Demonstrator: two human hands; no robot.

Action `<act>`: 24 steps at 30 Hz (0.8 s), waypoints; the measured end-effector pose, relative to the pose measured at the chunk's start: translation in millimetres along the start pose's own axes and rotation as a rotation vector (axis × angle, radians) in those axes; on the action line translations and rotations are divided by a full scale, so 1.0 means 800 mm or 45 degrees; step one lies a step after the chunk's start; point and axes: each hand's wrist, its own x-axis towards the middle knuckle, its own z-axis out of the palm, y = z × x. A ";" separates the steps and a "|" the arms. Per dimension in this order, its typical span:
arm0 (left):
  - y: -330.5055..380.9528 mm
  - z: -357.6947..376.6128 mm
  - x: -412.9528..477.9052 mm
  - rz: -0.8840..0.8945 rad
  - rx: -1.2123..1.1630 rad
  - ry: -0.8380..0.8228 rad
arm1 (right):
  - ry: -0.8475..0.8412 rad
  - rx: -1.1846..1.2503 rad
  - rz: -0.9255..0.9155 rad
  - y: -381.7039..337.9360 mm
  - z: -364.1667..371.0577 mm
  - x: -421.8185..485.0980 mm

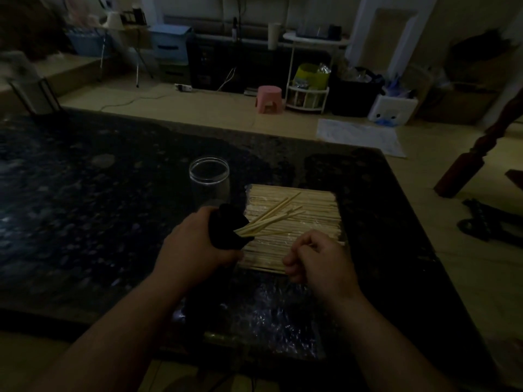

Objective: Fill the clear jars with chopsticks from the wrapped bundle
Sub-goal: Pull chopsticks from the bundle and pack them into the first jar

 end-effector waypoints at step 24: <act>0.000 0.002 -0.001 -0.003 -0.010 -0.013 | -0.258 -1.631 -0.401 0.080 0.013 0.013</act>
